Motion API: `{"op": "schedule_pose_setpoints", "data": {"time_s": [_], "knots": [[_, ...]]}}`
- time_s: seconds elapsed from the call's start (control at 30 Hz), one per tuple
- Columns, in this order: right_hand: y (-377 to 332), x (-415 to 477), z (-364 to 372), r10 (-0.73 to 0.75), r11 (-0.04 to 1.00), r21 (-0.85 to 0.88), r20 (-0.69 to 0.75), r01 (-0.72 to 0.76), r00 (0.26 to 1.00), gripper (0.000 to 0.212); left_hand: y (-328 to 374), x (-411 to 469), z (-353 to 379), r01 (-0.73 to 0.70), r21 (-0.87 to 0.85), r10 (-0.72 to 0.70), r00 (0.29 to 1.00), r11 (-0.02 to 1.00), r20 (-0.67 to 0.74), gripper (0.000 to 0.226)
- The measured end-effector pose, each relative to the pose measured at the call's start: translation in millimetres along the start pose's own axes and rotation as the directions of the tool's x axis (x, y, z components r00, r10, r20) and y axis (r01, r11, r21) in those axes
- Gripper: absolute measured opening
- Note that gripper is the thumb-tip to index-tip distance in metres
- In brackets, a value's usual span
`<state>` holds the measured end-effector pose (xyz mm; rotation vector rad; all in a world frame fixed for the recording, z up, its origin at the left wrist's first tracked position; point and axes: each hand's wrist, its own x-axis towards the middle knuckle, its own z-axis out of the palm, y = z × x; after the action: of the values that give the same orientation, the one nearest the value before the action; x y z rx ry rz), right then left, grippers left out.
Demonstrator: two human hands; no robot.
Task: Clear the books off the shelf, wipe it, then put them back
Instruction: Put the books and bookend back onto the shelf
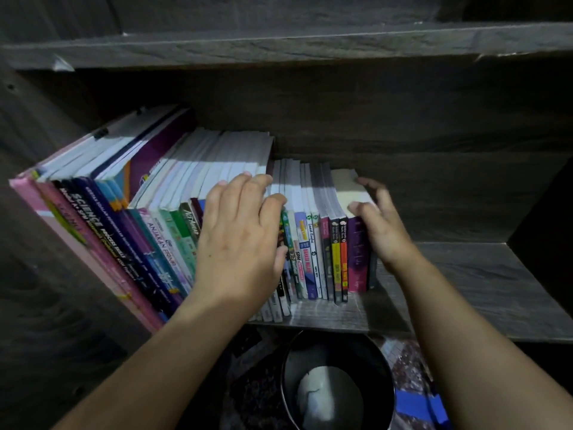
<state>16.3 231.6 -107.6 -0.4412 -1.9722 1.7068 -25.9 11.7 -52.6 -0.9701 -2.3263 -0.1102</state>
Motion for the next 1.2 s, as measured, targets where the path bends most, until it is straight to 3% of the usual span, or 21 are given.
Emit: {"op": "schedule_pose_setpoints", "data": {"time_s": [0.17, 0.4, 0.53, 0.63, 0.83, 1.03, 1.2], "knots": [[0, -6, 6, 0.047, 0.989, -0.14, 0.06, -0.038, 0.997, 0.074, 3, 2, 1, 0.006, 0.022, -0.005, 1.0, 1.0, -0.016, 0.058], [-38, -32, -10, -0.036, 0.932, -0.357, 0.088, 0.065, 0.995, 0.069, -2, 0, -2, -0.041, 0.055, 0.041, 0.999, 0.998, 0.016, 0.06], [-48, -44, -14, 0.0, 0.882, -0.467, 0.125, 0.059, 0.992, 0.077, -3, -2, -3, -0.045, 0.046, 0.044, 0.999, 0.998, 0.023, 0.054], [-45, -52, -8, -0.081, 0.816, -0.564, 0.11, 0.129, 0.991, 0.083, -3, -5, -1, -0.051, 0.037, 0.05, 0.998, 0.998, 0.028, 0.049], [-29, -46, 12, -0.211, 0.769, -0.607, 0.057, 0.202, 0.976, 0.068, -5, -6, 4, -0.054, 0.036, 0.055, 0.998, 0.998, -0.005, 0.052], [-22, -43, 17, -0.232, 0.712, -0.665, 0.081, 0.226, 0.969, 0.072, 2, -3, 9, -0.016, 0.04, 0.018, 0.999, 0.999, -0.047, 0.056], [-17, -41, 38, -0.342, 0.661, -0.716, -0.02, 0.225, 0.94, 0.058, 4, -2, 13, -0.004, 0.069, 0.008, 0.998, 0.998, -0.055, 0.052]]}}
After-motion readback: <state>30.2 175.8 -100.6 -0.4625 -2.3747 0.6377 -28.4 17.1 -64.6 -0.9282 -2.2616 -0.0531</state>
